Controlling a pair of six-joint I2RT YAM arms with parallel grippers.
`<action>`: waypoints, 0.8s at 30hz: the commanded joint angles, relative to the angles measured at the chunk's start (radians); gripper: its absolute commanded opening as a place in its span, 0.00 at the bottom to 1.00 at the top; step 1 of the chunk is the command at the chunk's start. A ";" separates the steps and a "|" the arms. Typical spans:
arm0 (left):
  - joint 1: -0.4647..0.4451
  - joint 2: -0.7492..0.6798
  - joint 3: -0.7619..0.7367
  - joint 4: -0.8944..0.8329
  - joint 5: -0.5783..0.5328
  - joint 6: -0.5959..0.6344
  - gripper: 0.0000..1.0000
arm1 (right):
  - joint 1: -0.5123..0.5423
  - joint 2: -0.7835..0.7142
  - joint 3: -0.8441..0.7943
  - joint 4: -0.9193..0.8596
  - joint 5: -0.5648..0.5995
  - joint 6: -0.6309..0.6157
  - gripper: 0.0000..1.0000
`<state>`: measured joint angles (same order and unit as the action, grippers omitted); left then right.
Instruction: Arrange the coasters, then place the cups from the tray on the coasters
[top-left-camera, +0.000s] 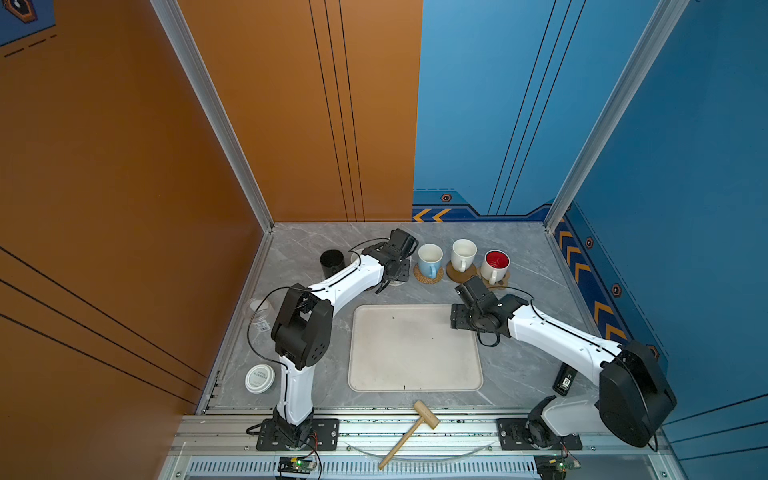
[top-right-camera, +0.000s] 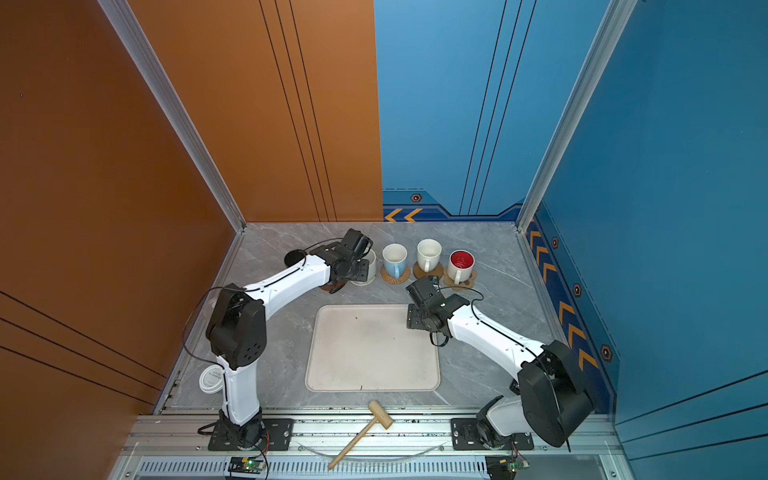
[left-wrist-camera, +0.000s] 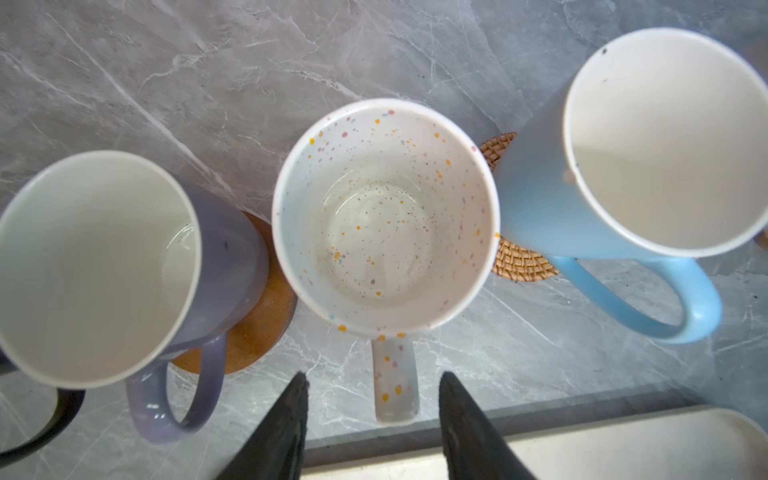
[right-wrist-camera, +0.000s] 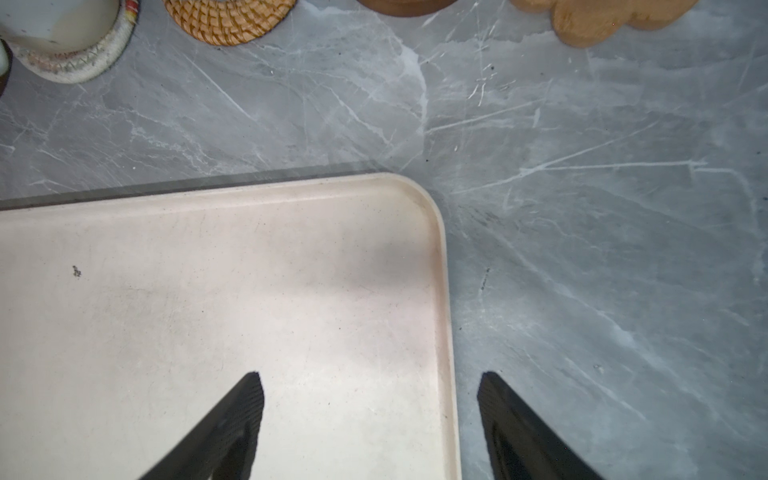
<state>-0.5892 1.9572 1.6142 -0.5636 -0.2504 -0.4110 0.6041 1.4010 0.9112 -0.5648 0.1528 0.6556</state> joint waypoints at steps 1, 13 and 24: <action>-0.012 -0.055 -0.024 0.000 -0.018 0.004 0.53 | 0.009 -0.009 0.023 -0.027 -0.005 0.006 0.81; -0.096 -0.218 -0.113 0.006 -0.078 0.046 0.53 | 0.038 -0.079 0.033 -0.026 0.041 -0.011 0.83; -0.170 -0.592 -0.369 0.106 -0.160 0.045 0.70 | 0.081 -0.211 0.001 -0.017 0.109 -0.021 1.00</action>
<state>-0.7502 1.4540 1.3025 -0.5034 -0.3523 -0.3634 0.6716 1.2407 0.9134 -0.5655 0.2066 0.6437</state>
